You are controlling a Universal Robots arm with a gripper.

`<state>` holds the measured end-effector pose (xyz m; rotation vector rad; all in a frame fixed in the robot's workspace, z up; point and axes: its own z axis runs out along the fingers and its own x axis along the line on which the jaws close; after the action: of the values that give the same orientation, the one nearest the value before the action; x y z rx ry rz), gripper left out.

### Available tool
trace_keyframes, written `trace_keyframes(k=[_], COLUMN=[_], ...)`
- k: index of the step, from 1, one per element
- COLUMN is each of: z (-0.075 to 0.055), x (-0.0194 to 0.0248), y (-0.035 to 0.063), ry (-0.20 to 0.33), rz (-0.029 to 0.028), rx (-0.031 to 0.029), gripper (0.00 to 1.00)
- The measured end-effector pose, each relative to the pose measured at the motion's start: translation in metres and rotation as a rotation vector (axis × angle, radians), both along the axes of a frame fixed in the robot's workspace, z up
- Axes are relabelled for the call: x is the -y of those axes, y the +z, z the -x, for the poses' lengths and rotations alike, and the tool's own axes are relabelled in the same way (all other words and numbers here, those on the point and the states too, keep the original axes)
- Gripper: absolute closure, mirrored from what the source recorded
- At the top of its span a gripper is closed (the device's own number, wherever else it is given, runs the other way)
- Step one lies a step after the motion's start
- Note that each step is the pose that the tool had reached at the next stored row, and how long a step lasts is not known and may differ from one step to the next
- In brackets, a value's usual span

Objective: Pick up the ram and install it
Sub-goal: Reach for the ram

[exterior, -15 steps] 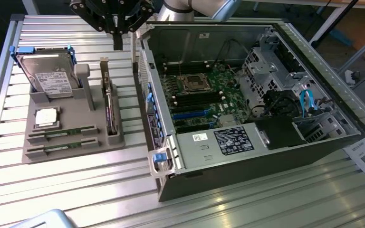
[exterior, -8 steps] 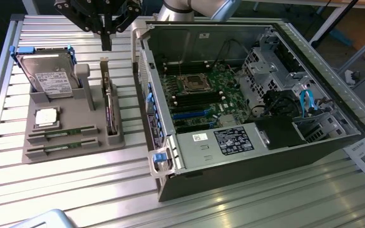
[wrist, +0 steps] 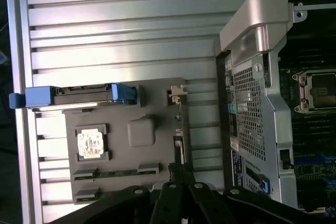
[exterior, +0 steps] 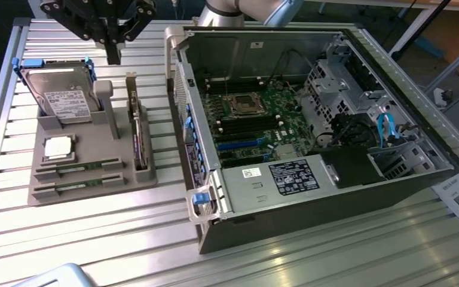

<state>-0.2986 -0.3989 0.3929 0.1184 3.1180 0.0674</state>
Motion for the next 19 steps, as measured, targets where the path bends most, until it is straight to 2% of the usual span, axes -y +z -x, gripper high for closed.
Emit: trace_keyframes(k=[2, 4, 19], z=[0.007, 0.02, 0.063], x=[0.0, 0.0, 0.0], y=[0.0, -0.0001, -0.0002], ry=[0.0, 0.0, 0.0], rz=[0.0, 0.0, 0.0], rx=[-0.0004, -0.0012, -0.0039], gripper=[0.9, 0.9, 0.9])
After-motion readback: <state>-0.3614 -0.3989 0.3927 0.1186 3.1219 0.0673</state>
